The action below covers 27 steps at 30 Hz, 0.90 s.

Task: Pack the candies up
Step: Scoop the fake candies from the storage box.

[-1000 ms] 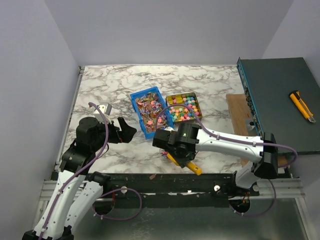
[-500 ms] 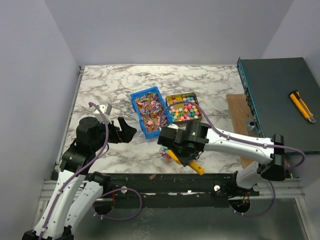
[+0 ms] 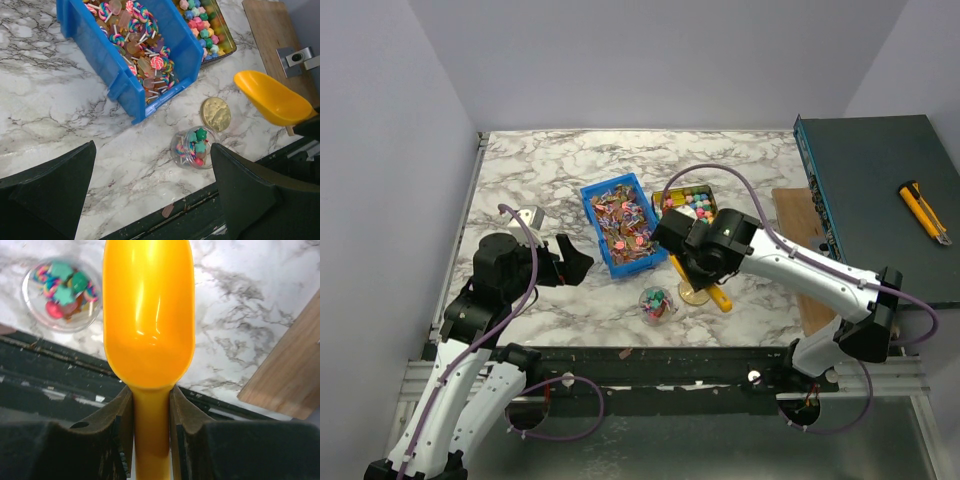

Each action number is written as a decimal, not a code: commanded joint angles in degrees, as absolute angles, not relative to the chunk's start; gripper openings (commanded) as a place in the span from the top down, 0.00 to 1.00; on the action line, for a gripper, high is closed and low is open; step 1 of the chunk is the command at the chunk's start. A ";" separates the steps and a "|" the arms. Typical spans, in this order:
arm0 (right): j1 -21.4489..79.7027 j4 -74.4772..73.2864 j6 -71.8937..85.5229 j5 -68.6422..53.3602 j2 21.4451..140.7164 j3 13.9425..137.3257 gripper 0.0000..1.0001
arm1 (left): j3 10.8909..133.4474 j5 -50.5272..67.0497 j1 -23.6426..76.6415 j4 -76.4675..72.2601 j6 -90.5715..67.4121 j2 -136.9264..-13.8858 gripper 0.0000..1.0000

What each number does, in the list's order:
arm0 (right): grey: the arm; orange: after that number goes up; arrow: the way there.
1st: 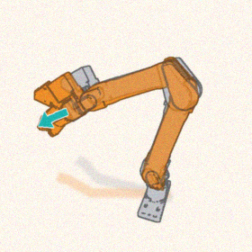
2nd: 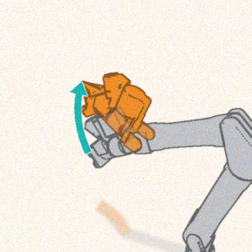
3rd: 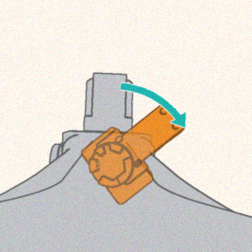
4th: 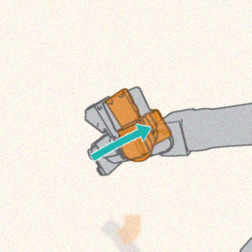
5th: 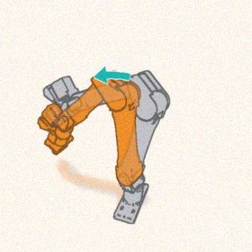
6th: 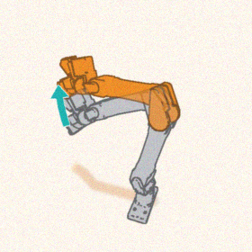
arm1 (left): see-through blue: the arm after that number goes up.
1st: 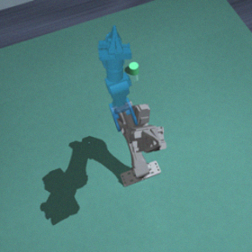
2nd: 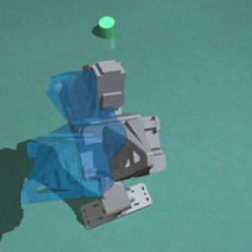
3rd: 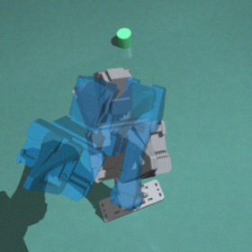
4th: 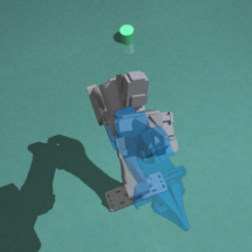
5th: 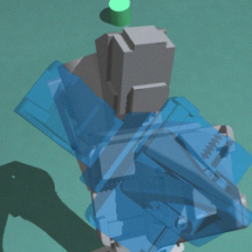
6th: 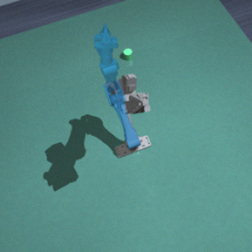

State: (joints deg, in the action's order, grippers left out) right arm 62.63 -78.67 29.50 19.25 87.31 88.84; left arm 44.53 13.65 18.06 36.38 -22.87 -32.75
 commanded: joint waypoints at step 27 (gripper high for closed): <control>44.90 -47.56 -20.05 37.10 95.22 78.23 0.99 | 44.47 13.18 17.40 36.91 -22.32 -36.58 0.01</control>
State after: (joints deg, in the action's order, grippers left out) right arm 45.95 -55.61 -9.39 33.47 93.95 79.50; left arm 44.53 13.58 17.69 36.40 -22.85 -36.60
